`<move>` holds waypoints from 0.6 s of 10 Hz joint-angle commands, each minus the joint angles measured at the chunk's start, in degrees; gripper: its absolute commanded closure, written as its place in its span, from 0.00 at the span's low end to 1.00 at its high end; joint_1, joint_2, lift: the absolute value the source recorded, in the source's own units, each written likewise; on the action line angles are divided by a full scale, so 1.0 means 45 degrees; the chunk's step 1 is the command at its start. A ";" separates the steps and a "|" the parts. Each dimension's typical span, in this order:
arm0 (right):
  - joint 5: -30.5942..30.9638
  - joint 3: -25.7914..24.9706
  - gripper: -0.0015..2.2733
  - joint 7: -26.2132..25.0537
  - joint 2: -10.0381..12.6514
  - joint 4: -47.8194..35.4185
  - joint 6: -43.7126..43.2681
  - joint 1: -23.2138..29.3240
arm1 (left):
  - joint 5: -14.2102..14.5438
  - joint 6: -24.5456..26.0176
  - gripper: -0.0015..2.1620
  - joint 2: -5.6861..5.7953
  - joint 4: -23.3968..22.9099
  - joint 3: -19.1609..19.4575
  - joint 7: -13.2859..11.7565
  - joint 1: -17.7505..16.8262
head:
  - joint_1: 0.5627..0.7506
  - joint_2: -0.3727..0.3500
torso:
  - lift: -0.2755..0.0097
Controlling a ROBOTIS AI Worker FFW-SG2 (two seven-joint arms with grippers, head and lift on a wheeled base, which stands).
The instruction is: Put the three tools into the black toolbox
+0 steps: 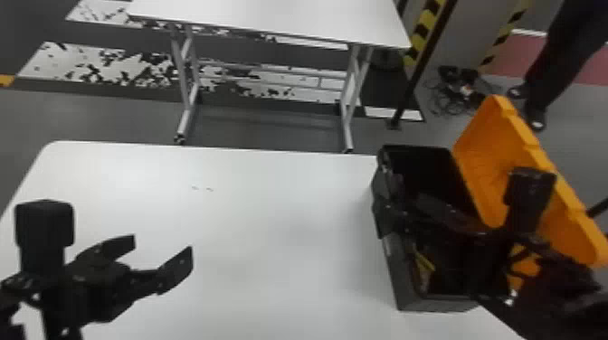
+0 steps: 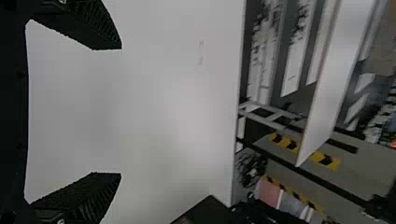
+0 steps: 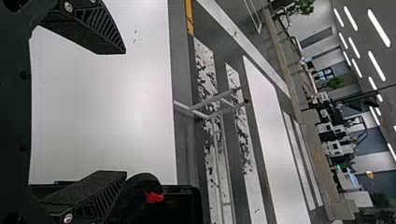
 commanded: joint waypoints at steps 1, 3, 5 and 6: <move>0.0130 0.0009 0.03 -0.0180 0.0629 -0.0647 -0.0466 0.0435 | -0.0069 -0.3467 0.01 0.0059 0.0310 -0.0034 0.0828 -0.0005 | 0.70 0.43 | 0.79; 0.0931 0.0146 0.03 -0.0493 0.1195 -0.0784 -0.1443 0.1158 | -0.0303 -0.7021 0.01 0.0352 0.0993 -0.0112 0.1629 0.0131 | 0.70 0.47 | 0.79; 0.1790 0.0419 0.03 -0.0825 0.1254 -0.0549 -0.3943 0.2545 | -0.0166 -0.9521 0.01 0.0782 0.1696 -0.0229 0.2019 0.0580 | 0.70 0.47 | 0.79; 0.2162 0.0615 0.03 -0.1216 0.1254 -0.0217 -0.6365 0.3424 | 0.0068 -1.0576 0.01 0.0918 0.1716 -0.0229 0.2019 0.1108 | 0.70 0.46 | 0.79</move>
